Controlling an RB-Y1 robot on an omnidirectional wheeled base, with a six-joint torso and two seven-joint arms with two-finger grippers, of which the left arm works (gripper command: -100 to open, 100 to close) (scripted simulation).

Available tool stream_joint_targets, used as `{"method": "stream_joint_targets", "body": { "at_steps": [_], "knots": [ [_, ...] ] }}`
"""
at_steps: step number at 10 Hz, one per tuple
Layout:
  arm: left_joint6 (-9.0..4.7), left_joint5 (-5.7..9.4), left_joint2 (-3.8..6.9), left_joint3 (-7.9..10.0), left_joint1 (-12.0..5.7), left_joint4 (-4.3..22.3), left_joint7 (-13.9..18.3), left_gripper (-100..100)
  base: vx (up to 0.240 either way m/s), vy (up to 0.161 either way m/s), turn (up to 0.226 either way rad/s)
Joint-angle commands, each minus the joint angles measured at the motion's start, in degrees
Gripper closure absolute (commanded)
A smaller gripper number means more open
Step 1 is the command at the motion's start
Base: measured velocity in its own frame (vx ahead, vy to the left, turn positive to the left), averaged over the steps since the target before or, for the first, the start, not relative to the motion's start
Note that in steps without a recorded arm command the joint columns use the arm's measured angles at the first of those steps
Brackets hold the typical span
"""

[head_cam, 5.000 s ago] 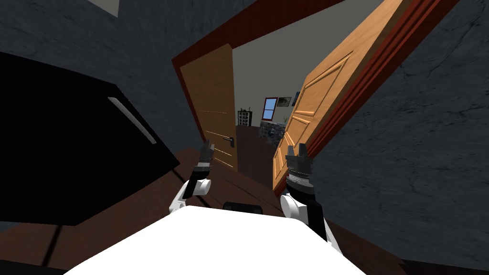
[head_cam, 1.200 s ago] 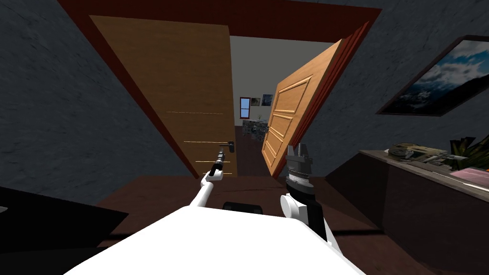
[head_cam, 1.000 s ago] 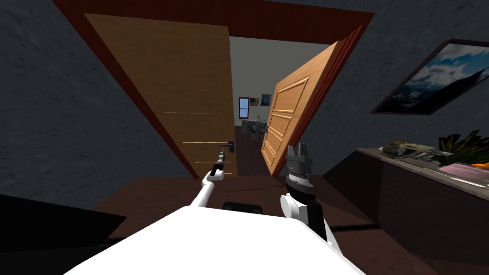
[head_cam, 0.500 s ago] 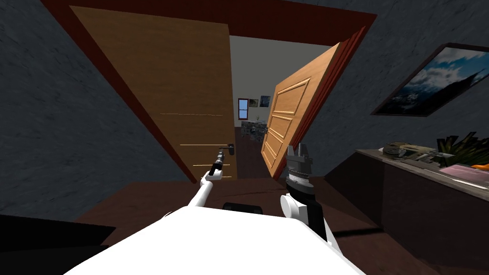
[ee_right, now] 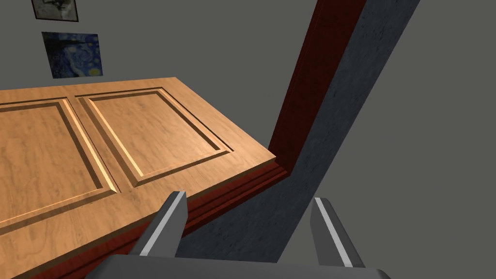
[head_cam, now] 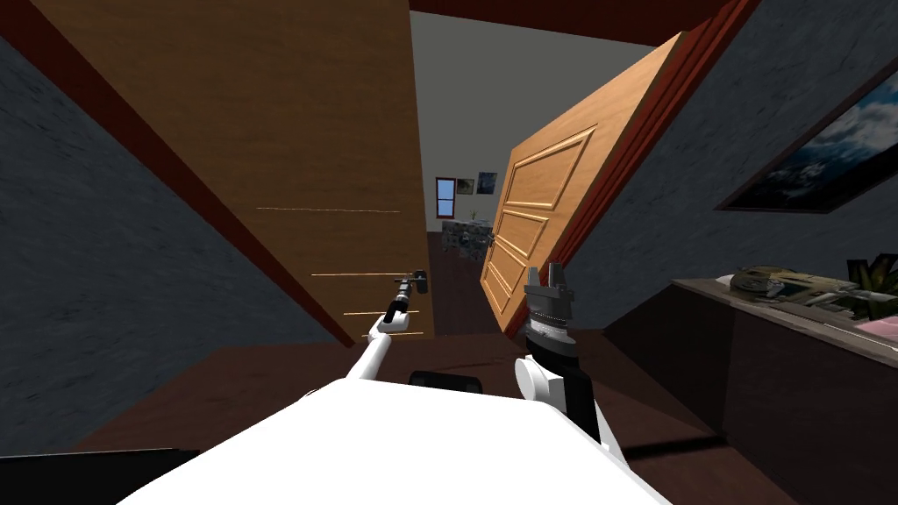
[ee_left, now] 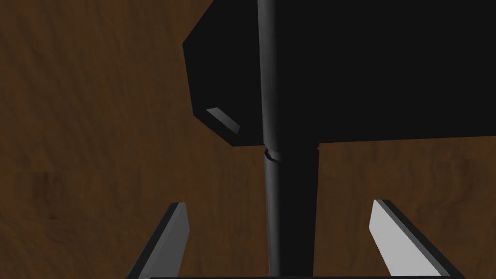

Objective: Push the door open

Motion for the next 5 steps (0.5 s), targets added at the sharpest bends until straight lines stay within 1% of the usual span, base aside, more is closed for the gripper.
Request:
{"method": "stream_joint_targets", "body": {
  "at_steps": [1, 2, 3, 5],
  "knots": [
    [-0.16, 0.05, -1.17, 0.18, -0.09, 0.21, 0.0, -100, 0.215, -0.009, -0.024],
    [-0.13, 0.05, -0.63, 0.17, -0.26, 0.37, 0.01, -100, 0.089, -0.009, 0.009],
    [-0.13, 0.05, -0.63, 0.17, -0.26, 0.37, 0.01, 100, -0.021, 0.0, -0.001],
    [-0.13, 0.05, -0.63, 0.17, -0.26, 0.37, 0.01, 100, -0.027, 0.004, -0.011]
  ]
}}
